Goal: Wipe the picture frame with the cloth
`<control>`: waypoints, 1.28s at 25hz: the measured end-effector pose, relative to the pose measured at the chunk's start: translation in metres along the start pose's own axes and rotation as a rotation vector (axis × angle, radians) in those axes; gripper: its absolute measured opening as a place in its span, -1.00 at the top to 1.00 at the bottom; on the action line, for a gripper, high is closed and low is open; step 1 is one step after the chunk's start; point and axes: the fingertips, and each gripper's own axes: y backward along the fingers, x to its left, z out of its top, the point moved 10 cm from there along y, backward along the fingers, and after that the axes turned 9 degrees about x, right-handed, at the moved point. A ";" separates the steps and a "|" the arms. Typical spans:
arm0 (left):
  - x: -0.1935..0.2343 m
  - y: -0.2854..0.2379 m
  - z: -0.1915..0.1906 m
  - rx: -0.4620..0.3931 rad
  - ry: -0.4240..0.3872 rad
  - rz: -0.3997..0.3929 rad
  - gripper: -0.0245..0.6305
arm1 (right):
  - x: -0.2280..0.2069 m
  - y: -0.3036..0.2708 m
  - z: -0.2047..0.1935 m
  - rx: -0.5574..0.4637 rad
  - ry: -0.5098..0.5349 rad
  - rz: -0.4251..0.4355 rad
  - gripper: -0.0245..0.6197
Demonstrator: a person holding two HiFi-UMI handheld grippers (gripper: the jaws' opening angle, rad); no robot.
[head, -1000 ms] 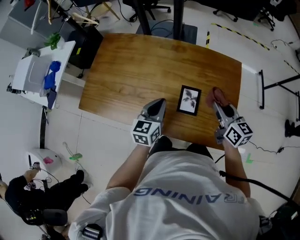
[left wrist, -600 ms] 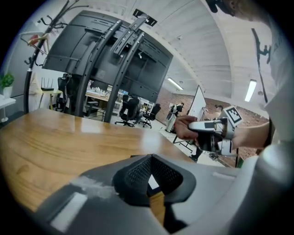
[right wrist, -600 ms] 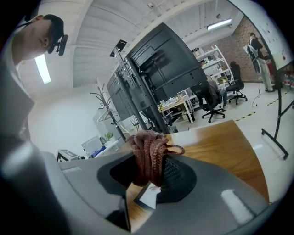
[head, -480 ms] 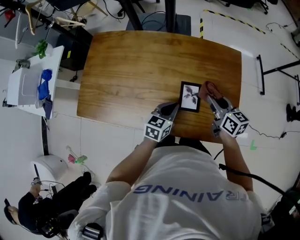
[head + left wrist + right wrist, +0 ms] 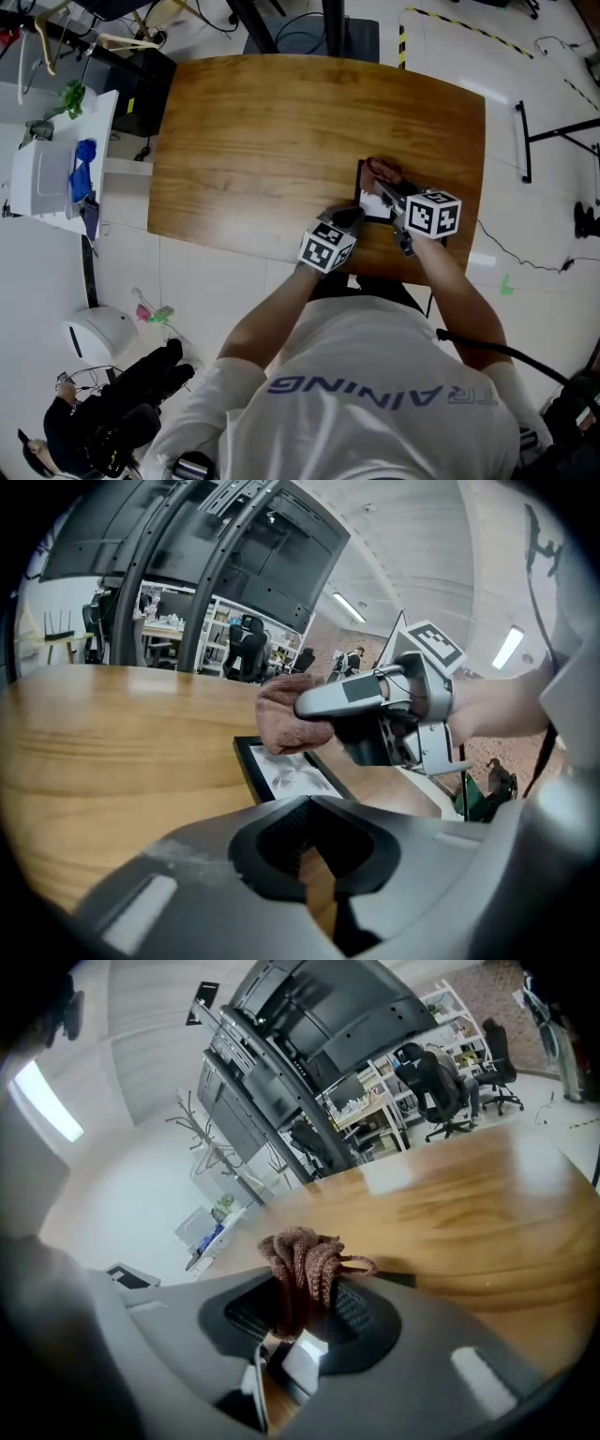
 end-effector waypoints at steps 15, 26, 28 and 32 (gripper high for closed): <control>0.010 -0.007 -0.010 0.054 0.012 -0.009 0.91 | -0.014 -0.043 -0.008 0.095 -0.129 0.010 0.56; 0.011 -0.005 -0.011 0.049 0.019 0.006 0.91 | -0.045 -0.005 -0.012 0.073 -0.154 -0.074 0.56; 0.011 -0.006 -0.011 0.047 0.021 0.007 0.91 | -0.052 0.005 -0.012 0.061 -0.154 -0.086 0.56; 0.010 -0.007 -0.012 0.046 0.029 0.009 0.91 | -0.062 0.022 -0.013 0.048 -0.158 -0.108 0.56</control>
